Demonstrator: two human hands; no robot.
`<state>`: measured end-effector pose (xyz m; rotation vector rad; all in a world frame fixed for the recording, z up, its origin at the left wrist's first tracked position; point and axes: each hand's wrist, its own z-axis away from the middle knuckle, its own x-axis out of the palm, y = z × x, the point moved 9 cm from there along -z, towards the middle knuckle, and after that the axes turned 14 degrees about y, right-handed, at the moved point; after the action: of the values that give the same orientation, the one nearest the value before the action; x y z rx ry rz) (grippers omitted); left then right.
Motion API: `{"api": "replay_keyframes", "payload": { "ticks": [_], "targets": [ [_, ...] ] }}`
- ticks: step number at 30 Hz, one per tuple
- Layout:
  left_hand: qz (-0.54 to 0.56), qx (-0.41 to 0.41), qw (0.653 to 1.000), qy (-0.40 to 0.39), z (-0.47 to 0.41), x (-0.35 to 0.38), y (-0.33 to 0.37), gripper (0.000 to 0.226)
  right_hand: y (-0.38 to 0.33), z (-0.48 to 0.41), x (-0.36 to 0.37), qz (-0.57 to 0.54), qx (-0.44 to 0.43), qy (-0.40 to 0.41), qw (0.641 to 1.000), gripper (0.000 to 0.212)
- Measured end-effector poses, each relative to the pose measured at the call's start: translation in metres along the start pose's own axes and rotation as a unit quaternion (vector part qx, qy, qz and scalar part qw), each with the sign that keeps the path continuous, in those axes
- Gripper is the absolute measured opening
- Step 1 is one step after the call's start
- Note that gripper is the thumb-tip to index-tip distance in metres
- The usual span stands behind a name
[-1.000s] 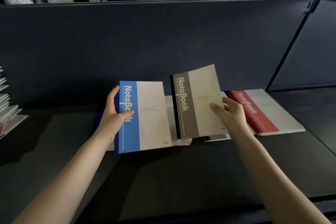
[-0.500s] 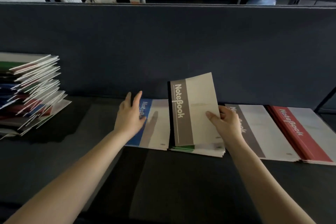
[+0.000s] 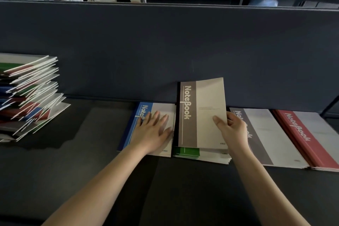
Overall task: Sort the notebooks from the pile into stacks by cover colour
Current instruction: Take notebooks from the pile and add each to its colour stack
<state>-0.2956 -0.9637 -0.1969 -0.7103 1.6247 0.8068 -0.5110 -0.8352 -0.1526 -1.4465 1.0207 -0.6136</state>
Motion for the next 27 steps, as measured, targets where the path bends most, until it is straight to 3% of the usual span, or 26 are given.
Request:
{"api": "replay_keyframes", "payload": {
  "ticks": [6, 11, 15, 20, 27],
  "targets": [
    [0.067, 0.013, 0.997, 0.047, -0.01, -0.014, 0.021, 0.065, 0.0, -0.013, -0.032, 0.001, 0.011, 0.018, 1.0, 0.009],
    [0.131, 0.077, 0.986, 0.071, -0.026, -0.028, 0.102, 0.061, 0.005, -0.03, -0.089, 0.016, 0.013, 0.053, 0.998, 0.011],
    [0.12, 0.12, 0.985, 0.037, -0.029, -0.008, 0.162, 0.059, 0.015, -0.05, -0.14, 0.093, 0.014, 0.071, 0.993, 0.004],
    [0.029, 0.132, 0.991, 0.023, -0.029, 0.019, 0.18, 0.06, 0.029, -0.066, -0.17, 0.207, 0.004, 0.04, 0.978, 0.022],
    [0.035, 0.125, 0.991, 0.027, -0.031, 0.023, 0.177, 0.059, 0.031, -0.07, -0.15, 0.354, -0.075, 0.042, 0.931, 0.05]
  ]
}}
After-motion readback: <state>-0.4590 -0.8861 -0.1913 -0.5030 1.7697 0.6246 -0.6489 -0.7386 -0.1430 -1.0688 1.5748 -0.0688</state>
